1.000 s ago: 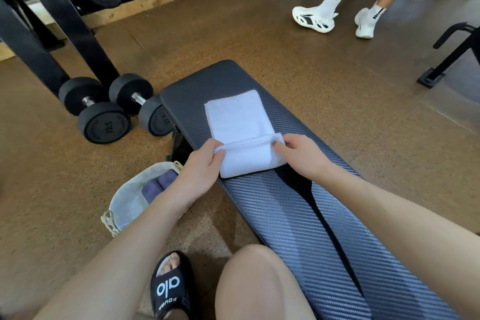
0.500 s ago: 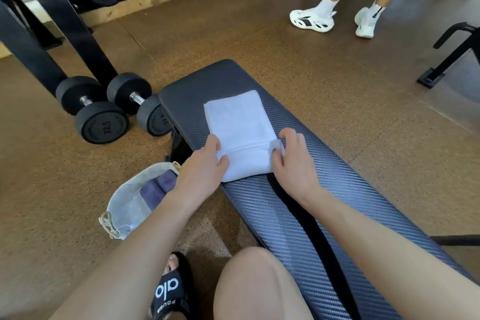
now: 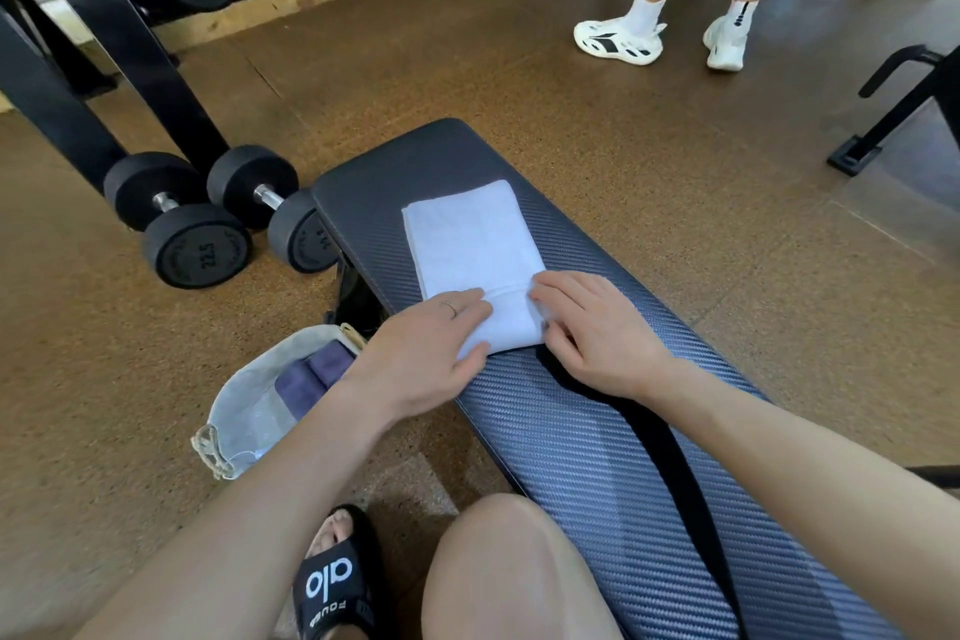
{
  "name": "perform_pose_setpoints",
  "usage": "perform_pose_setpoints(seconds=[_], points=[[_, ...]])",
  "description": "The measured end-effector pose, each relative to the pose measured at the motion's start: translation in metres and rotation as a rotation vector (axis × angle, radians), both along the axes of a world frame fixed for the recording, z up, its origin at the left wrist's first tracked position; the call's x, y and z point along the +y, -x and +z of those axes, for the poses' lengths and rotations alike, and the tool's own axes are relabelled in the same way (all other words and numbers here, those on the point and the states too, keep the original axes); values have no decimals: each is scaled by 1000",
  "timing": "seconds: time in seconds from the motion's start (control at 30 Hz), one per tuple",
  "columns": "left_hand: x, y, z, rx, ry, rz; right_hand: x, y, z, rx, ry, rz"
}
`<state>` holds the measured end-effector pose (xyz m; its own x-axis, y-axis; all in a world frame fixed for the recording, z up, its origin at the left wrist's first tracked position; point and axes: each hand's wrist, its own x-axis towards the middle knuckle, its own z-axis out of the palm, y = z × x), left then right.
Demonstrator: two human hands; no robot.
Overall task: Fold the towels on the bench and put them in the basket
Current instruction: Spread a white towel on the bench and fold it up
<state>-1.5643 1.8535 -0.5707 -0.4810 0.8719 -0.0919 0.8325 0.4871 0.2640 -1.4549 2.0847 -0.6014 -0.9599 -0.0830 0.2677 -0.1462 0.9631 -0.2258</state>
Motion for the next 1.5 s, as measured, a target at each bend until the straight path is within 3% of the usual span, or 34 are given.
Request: perform_pose_setpoints(seconds=[0.17,0.3,0.43,0.6,0.73,0.9,1.1,1.23,1.33,1.5], points=[[-3,-6,-5,114,36,-24,15,-2,15,-189,-71,71],[5,-12,-2,163,73,-2,16,4,17,-155,-102,122],[3,-13,6,205,-13,1,12,9,18,-115,-76,117],[-10,-10,19,-67,-70,9,11,10,29,-158,68,73],[-18,-9,18,-137,-120,32,9,13,38,-249,282,14],[-17,0,9,-222,-322,204,16,23,39,-352,465,-137],[-10,14,-3,-518,-549,558,12,45,33,-393,586,-306],[-1,18,-9,-569,-590,700,-1,56,28,-371,473,-416],[0,25,-14,-570,-549,773,-11,61,26,-334,289,-447],[0,31,-12,-520,-473,838,-15,69,27,-371,157,-475]])
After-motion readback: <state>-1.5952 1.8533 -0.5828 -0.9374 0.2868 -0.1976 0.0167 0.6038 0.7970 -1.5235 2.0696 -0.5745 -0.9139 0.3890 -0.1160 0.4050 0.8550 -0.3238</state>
